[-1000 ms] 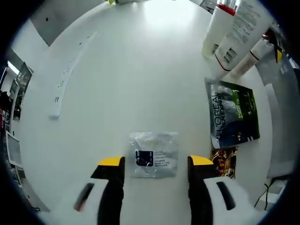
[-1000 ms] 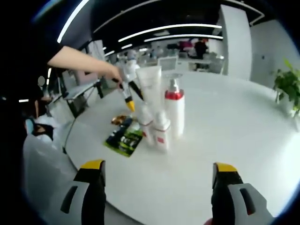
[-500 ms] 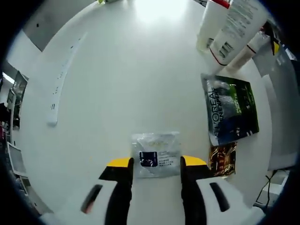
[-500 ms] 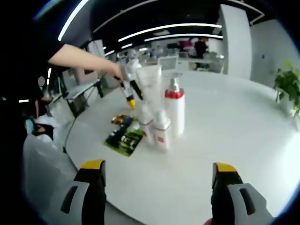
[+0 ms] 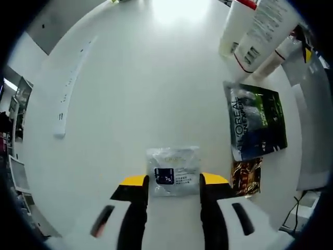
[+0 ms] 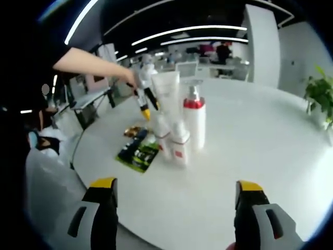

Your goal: Arrange the skincare products in the storage area until every visible bottle or jar stands upright without overlapping.

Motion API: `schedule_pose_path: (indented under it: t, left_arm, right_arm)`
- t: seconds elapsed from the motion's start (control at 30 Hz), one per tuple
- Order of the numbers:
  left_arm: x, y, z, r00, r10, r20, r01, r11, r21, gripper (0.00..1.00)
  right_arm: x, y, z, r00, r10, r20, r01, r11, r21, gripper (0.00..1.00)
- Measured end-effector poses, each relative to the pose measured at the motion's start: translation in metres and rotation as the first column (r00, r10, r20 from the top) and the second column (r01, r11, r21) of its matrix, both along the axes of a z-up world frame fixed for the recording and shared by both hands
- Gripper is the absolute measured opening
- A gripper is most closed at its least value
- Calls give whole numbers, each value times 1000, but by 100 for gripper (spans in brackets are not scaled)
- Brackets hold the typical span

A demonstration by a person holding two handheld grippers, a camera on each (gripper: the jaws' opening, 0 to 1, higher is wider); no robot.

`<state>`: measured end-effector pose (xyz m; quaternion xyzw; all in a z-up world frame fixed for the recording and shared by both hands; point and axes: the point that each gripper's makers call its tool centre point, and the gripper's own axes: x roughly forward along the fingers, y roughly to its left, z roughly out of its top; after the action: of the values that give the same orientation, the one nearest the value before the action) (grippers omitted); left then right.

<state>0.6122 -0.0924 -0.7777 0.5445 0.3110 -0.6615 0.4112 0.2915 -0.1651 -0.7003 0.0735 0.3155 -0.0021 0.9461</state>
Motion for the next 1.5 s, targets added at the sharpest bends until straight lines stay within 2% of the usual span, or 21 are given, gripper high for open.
schedule_pose_path:
  t: [0.33,0.53,0.63,0.73,1.03,1.2,1.33,1.5]
  left_arm:
    - [-4,0,6,1000,10,0,-10,1000,-6,45]
    - [-5,3,12,999,53,-12,-53,999,-8,45]
    - [-5,6,16,995,99,-19,-99,995,-9,45]
    - [1,6,18,987,160,-21,-160,987,-20,45]
    - [3,20,24,959,281,-30,-282,959,-20,45]
    - [2,30,29,947,321,-19,-321,947,-14,45]
    - [0,39,32,927,375,-28,-375,927,-6,45]
    - [-3,51,33,917,398,-14,-398,917,11,45]
  right_arm:
    - [0,2,-2,1000,9,-9,-9,1000,3,97]
    - [0,2,-1,1000,9,-8,-9,1000,-2,97]
    - [0,2,-1,1000,12,-9,-12,1000,-4,97]
    - [0,2,-1,1000,16,-9,-16,1000,-7,97]
    - [-1,3,-2,1000,23,-12,-24,1000,-14,97]
    - [-1,4,-2,999,31,-16,-31,999,-22,97]
    - [-1,5,-3,999,41,-21,-41,999,-31,97]
    - [-1,6,-3,998,51,-26,-52,998,-39,97]
